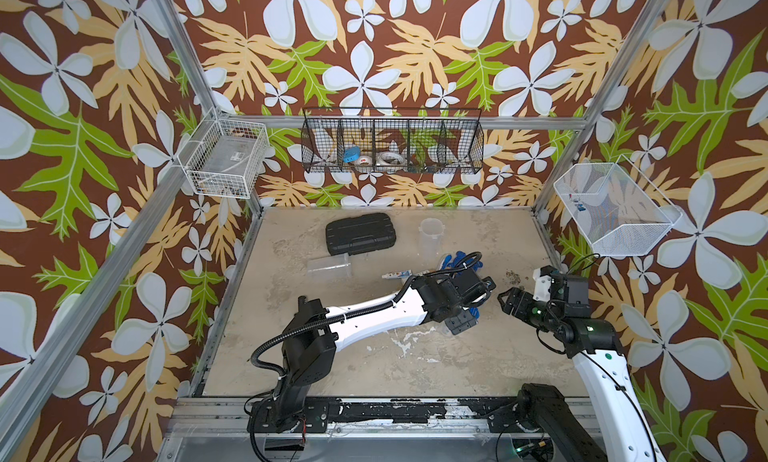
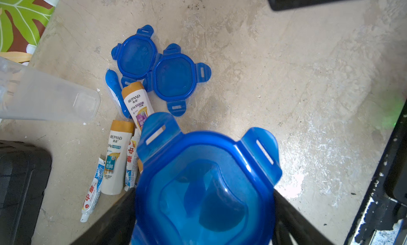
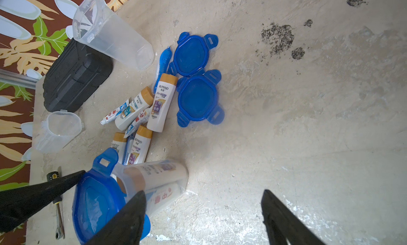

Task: Pack away toiletry kits
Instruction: Close the lid on the container.

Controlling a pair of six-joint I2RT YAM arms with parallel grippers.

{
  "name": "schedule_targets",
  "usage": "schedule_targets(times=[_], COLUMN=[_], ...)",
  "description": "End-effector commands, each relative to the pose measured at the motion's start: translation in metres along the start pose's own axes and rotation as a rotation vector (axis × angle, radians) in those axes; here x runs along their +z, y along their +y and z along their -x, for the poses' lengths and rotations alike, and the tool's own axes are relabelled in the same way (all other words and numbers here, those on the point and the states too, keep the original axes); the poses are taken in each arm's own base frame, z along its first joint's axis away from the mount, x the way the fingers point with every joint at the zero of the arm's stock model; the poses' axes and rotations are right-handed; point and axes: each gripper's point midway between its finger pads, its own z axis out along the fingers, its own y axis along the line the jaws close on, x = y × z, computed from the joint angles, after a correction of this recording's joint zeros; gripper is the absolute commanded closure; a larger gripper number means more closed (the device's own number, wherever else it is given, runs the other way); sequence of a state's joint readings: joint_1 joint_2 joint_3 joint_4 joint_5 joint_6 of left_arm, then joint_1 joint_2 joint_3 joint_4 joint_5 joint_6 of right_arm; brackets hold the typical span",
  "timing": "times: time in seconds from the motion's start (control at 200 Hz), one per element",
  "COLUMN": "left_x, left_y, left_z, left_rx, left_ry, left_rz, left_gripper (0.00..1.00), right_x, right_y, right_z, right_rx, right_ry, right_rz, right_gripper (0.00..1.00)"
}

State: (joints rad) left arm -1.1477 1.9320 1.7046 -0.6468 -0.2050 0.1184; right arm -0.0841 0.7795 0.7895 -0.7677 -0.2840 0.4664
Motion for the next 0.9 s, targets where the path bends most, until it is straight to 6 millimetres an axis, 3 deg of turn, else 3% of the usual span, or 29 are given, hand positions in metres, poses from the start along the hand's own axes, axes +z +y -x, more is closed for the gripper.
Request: schedule_targets(times=[0.0,0.255,0.38,0.631,0.896], left_x=[0.000,0.003,0.003,-0.004,-0.032], left_y=[0.004,0.009,0.007,0.007,0.013], left_z=[0.001,-0.003,-0.004,0.001,0.016], left_rx=[0.003,-0.033,-0.043,-0.057,-0.084], left_ry=[-0.006,0.004,0.005,-0.013,-0.079], left_rz=[0.012,-0.005,-0.022,-0.036,-0.032], left_gripper=[0.23,0.12,0.01,0.00,0.00], right_x=[-0.002,-0.002,-0.004,-0.006,-0.009], right_y=[-0.001,-0.001,-0.001,-0.001,-0.003], right_z=[-0.001,-0.003,-0.003,-0.003,-0.009], right_rx=[-0.004,-0.002,-0.003,-0.007,-0.019], right_ry=[0.002,0.002,-0.004,-0.008,0.002], right_rz=[-0.010,-0.002,-0.002,-0.004,-0.010], right_gripper=[0.18,0.18,0.19,0.19,0.19])
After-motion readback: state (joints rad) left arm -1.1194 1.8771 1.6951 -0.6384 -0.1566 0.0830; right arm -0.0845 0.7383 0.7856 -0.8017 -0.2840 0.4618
